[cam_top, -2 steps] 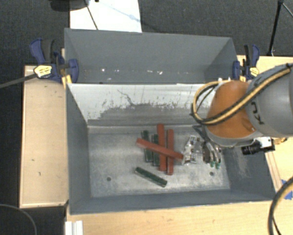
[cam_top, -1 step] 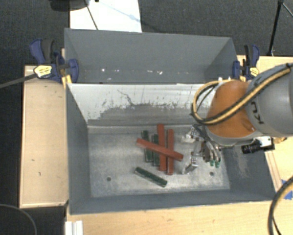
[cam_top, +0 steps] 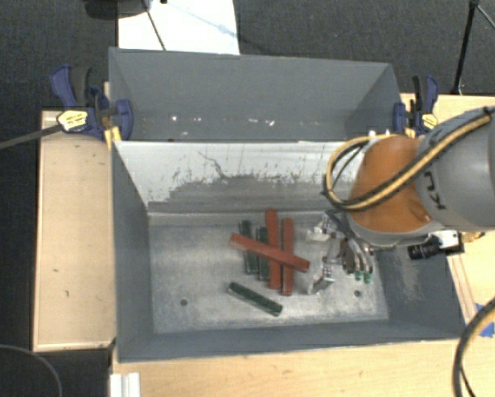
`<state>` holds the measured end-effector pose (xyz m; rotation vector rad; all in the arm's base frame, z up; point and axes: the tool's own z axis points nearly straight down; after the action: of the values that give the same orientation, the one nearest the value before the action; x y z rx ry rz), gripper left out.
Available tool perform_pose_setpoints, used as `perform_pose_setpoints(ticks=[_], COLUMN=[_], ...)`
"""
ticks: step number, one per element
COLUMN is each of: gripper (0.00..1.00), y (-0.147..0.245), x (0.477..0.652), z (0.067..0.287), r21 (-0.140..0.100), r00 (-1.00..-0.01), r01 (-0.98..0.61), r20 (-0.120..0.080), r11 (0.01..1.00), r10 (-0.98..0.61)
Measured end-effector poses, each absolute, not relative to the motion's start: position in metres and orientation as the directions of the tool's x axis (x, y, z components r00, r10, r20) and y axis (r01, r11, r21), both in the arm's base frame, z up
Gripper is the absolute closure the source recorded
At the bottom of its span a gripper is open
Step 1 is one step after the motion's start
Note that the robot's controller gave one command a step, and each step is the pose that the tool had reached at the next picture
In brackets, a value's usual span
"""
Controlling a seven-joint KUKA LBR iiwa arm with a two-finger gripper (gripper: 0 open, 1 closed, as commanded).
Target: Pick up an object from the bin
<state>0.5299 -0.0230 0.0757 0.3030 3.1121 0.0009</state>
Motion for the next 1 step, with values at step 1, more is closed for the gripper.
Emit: perform_pose_setpoints(ticks=[1], gripper=[0.00], y=[-0.0146], x=[0.5353], z=[0.0755], r21=[-0.003], r00=[-0.995], r01=[0.099], r20=[-0.013], r11=[0.995], r10=[0.099])
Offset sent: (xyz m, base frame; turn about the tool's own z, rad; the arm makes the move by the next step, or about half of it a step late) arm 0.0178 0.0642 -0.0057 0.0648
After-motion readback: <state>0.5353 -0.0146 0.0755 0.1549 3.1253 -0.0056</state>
